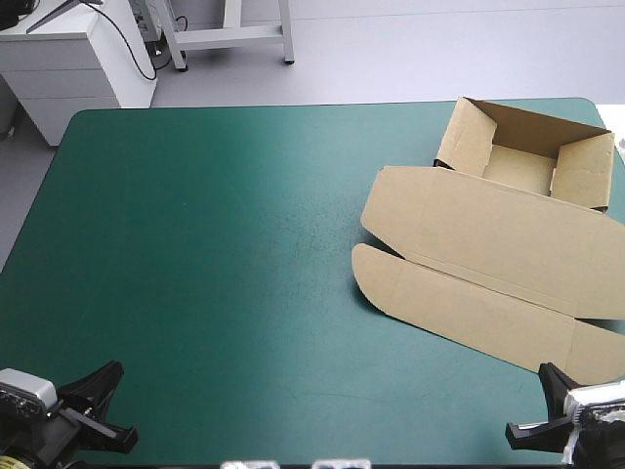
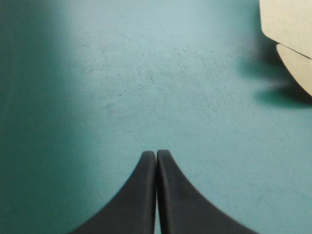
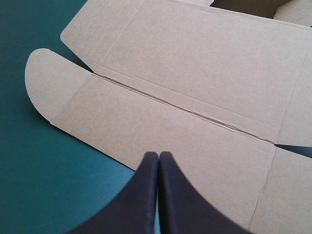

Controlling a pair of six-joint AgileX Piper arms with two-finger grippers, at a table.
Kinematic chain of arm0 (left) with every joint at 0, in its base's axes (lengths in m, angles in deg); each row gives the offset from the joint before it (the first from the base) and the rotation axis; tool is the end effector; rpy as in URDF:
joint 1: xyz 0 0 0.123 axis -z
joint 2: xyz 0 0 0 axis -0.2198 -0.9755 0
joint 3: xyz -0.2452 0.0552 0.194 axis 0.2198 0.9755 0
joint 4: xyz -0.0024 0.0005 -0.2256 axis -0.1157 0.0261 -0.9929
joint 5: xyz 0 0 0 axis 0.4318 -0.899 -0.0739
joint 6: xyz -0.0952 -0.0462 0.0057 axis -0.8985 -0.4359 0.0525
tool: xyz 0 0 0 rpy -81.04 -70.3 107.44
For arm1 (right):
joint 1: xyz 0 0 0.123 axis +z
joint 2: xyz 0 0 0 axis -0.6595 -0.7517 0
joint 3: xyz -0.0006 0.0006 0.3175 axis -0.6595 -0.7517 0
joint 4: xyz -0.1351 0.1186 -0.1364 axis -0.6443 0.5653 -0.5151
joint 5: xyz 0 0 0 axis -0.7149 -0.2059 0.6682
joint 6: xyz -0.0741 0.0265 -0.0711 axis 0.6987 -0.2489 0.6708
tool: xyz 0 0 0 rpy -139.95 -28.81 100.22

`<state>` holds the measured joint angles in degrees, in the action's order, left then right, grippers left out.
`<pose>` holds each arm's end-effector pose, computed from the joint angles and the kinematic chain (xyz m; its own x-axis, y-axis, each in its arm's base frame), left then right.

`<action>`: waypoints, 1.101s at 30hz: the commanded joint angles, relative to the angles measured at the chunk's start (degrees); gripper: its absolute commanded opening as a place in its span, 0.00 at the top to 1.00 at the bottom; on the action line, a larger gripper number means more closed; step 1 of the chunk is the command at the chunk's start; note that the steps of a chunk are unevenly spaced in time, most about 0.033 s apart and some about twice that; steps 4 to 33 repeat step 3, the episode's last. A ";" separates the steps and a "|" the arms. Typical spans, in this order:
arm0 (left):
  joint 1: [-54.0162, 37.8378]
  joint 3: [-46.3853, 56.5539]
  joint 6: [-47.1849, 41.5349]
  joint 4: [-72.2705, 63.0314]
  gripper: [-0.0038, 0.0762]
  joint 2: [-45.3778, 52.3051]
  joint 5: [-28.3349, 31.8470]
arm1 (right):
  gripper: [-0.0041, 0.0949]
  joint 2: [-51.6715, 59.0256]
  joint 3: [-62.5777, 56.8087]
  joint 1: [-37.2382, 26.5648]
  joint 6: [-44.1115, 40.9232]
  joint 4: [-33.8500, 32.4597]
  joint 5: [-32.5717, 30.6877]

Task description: Fold the box

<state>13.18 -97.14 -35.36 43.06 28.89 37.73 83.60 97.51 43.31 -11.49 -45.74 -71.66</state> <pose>-0.0251 0.0192 0.2647 -0.3720 0.0120 -0.9282 0.3324 0.9353 -0.1211 -0.0387 0.0066 0.2631 -0.3234 -0.0093 -0.9462 -0.1052 0.9941 0.0262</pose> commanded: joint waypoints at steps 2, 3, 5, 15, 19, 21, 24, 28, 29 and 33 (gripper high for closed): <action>-3.82 -1.23 -0.23 -0.02 0.96 0.60 3.89 | 0.98 1.35 1.14 0.10 0.39 -0.08 3.88; -4.63 -1.23 -0.23 -0.02 0.96 1.10 3.89 | 0.98 1.35 1.14 0.10 0.39 -0.08 3.88; -4.63 -1.23 -0.23 -0.02 0.96 1.10 3.89 | 0.98 1.35 1.14 0.10 0.39 -0.08 3.88; -4.63 -1.23 -0.23 -0.02 0.96 1.10 3.89 | 0.98 1.35 1.14 0.10 0.39 -0.08 3.88; -4.63 -1.23 -0.23 -0.02 0.96 1.10 3.89 | 0.98 1.35 1.14 0.10 0.39 -0.08 3.88; -4.63 -1.23 -0.23 -0.02 0.96 1.10 3.89 | 0.98 1.35 1.14 0.10 0.39 -0.08 3.88; -4.63 -1.23 -0.23 -0.02 0.96 1.10 3.89 | 0.98 1.35 1.14 0.10 0.39 -0.08 3.88; -4.63 -1.23 -0.23 -0.02 0.96 1.10 3.89 | 0.98 1.35 1.14 0.10 0.39 -0.08 3.88; -4.63 -1.23 -0.23 -0.02 0.96 1.10 3.89 | 0.98 1.35 1.14 0.10 0.39 -0.08 3.88; -4.63 -1.23 -0.23 -0.02 0.96 1.10 3.89 | 0.98 1.35 1.14 0.10 0.39 -0.08 3.88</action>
